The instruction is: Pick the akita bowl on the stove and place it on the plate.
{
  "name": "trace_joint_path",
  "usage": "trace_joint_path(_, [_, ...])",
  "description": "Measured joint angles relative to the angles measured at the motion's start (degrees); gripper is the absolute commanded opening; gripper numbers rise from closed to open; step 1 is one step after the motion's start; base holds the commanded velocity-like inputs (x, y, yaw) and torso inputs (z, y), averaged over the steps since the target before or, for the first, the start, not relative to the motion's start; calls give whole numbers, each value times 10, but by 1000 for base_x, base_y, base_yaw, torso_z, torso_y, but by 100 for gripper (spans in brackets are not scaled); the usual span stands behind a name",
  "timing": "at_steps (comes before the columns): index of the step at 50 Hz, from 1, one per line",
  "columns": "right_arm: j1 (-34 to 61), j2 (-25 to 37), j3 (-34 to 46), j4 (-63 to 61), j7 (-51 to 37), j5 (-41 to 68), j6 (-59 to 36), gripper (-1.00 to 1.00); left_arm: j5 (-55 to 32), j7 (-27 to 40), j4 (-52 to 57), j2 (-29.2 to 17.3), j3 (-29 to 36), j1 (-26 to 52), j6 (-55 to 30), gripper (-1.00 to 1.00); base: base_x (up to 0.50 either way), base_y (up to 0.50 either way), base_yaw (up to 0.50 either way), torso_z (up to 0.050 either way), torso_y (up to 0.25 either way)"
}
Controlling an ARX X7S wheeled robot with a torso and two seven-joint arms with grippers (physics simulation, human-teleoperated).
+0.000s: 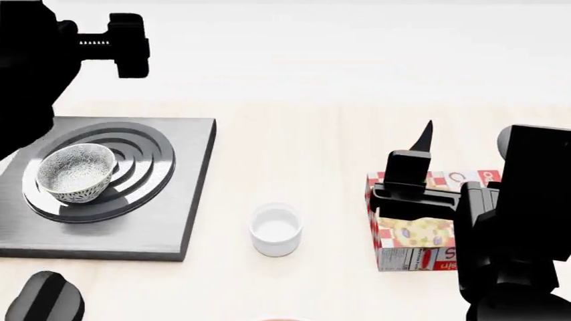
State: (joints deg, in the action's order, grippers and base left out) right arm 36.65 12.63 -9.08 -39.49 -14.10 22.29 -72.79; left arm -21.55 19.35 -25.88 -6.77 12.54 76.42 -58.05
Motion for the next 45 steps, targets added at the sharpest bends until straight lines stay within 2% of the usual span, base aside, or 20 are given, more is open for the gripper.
trace_joint_path(17, [-1,2,0,1,-4,5,3,100,-10,-11,-95,12,-3,44,15,100,0,0,0,0,0])
trace_joint_path(31, [-2,3,1,2,-7,10,5,100,-12,-28,-111,6,12,46,42,100,0,0,0,0,0])
trace_joint_path(38, [-2,4,0,1,-9,12,5,100,-10,-36,-116,4,20,51,59,100,0,0,0,27,-185])
trace_joint_path(45, [-2,5,0,2,-11,15,5,100,-11,-42,-117,2,27,53,71,100,0,0,0,3,-11])
